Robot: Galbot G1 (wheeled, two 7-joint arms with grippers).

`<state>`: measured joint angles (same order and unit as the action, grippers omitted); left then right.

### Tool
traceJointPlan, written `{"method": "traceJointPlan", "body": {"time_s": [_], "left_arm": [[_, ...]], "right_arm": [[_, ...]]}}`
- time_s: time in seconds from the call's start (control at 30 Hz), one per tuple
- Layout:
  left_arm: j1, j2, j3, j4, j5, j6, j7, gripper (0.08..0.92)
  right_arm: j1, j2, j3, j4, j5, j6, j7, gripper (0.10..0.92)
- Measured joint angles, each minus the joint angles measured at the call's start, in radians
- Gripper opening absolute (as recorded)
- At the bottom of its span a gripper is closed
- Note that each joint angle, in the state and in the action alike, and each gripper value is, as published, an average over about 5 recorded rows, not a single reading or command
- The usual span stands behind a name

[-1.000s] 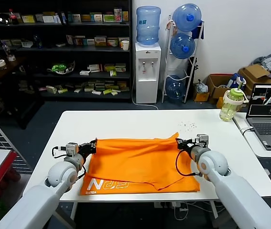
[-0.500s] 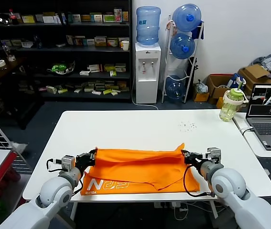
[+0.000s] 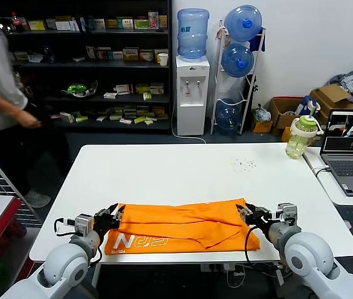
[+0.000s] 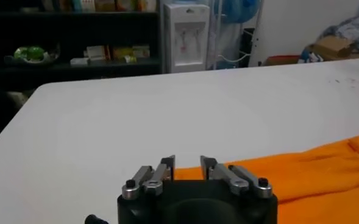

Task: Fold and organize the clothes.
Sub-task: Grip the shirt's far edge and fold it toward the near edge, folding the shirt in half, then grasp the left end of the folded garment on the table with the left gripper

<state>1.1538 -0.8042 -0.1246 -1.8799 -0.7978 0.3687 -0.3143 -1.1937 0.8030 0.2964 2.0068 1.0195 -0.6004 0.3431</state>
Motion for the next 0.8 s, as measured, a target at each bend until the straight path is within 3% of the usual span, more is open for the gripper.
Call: {"method": "traceJointPlan", "body": {"time_s": [0.3, 0.43, 0.8], "left_arm": [[0.037, -0.026, -0.002, 0.029, 0.015, -0.004, 0.001, 0.703], [0.052, -0.046, -0.006, 0.057, 0.025, -0.013, 0.004, 0.796], [0.065, -0.105, -0.006, 0.104, 0.061, -0.064, 0.007, 0.802]], "right_arm": [[-0.061, 0.007, 0.056, 0.036, -0.014, 0.004, -0.001, 0.777], [-0.087, 0.013, 0.076, 0.048, -0.022, 0.006, -0.007, 0.819], [-0.132, 0.021, 0.106, 0.063, -0.027, 0.010, -0.012, 0.823]]}}
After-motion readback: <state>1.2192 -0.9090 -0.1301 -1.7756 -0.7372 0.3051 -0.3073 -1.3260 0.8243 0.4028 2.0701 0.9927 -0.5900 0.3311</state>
